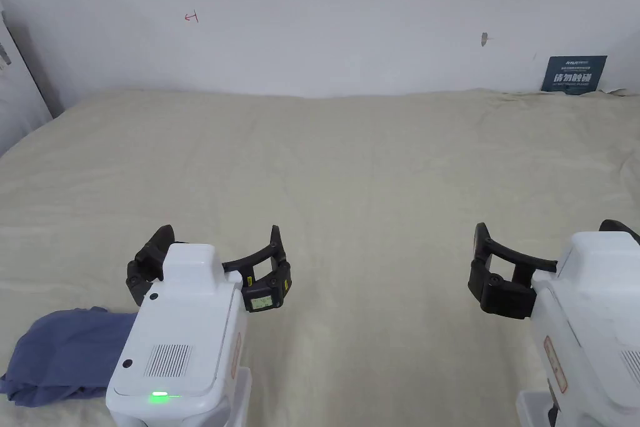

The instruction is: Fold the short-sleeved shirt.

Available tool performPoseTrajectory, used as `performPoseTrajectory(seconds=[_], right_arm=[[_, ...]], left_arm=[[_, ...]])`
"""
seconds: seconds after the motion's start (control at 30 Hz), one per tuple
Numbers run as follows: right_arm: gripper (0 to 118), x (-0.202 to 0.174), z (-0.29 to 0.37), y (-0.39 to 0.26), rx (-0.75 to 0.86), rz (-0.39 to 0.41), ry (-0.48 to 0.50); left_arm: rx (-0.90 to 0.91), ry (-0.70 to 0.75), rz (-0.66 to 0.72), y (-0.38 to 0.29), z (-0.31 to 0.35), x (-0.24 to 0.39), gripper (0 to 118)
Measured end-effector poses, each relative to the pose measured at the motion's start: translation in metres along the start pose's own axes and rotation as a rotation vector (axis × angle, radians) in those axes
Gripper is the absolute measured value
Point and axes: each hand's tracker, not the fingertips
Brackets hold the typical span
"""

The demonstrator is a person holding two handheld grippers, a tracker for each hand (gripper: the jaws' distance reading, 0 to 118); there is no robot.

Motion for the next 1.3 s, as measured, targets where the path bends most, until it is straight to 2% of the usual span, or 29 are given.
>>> performPoseTrajectory(seconds=[0.57,0.7,0.87,0.97,1.03,1.17,1.3], right_arm=[[116,-0.002,0.000,0.002,0.004,0.009,-0.006],[116,-0.002,-0.001,0.008,-0.038,-0.006,-0.009],[116,-0.001,-0.011,0.024,-0.202,-0.124,-0.095],[116,-0.005,-0.020,0.035,-0.350,-0.158,-0.212],[116,-0.004,-0.025,0.038,-0.437,-0.195,-0.256],[116,-0.001,-0.028,0.041,-0.537,-0.260,-0.217],[116,-0.001,-0.027,0.037,-0.534,-0.290,-0.213]], left_arm=[[0.004,0.004,0.000,0.000,0.001,-0.002,118],[0.003,0.004,0.004,0.000,0.002,-0.003,118],[0.006,0.004,0.002,0.002,0.003,-0.004,118],[0.011,0.004,0.008,0.004,0.003,-0.006,118],[0.013,0.005,0.012,0.006,0.004,-0.007,118],[0.019,0.009,0.020,0.007,0.003,-0.009,118],[0.023,0.014,0.021,0.009,0.003,-0.011,118]])
